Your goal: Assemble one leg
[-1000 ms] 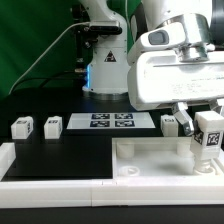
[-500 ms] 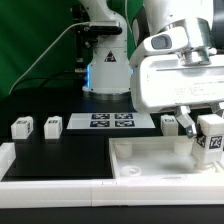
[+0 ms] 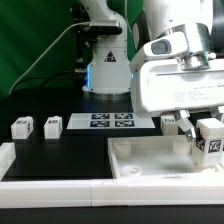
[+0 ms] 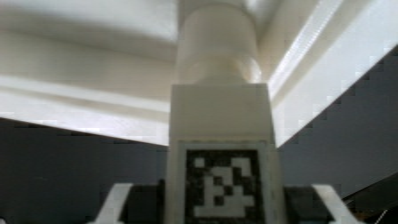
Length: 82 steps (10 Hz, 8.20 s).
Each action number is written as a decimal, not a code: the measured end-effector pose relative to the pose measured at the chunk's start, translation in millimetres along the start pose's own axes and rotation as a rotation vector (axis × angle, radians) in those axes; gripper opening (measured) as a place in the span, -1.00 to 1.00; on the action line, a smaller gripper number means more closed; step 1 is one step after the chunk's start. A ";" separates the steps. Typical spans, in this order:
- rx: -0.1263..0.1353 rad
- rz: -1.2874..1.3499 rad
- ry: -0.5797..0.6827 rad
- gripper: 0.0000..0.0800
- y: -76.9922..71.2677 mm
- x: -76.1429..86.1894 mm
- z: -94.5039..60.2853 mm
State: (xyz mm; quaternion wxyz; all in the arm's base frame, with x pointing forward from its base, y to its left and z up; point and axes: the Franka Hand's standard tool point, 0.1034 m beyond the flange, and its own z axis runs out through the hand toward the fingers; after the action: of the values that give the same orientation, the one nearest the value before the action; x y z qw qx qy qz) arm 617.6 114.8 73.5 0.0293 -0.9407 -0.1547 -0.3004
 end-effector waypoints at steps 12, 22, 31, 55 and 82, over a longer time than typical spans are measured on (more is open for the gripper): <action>0.001 0.001 -0.020 0.62 4.1 1.5 -3.4; 0.098 -0.012 -0.406 0.62 0.2 10.9 -19.0; 0.154 -0.002 -0.610 0.62 8.6 16.0 -13.7; -0.190 1.029 -0.619 -0.26 9.9 15.3 -1.7; 0.046 0.273 -0.625 0.35 4.2 11.5 2.0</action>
Offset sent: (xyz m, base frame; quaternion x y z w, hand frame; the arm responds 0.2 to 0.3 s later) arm -0.0061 -0.0043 -0.0006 -0.0097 -0.0173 -0.0006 0.9998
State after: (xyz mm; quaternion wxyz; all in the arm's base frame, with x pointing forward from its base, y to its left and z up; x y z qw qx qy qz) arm 628.9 114.2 78.6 0.0417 -0.9984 -0.0357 0.0125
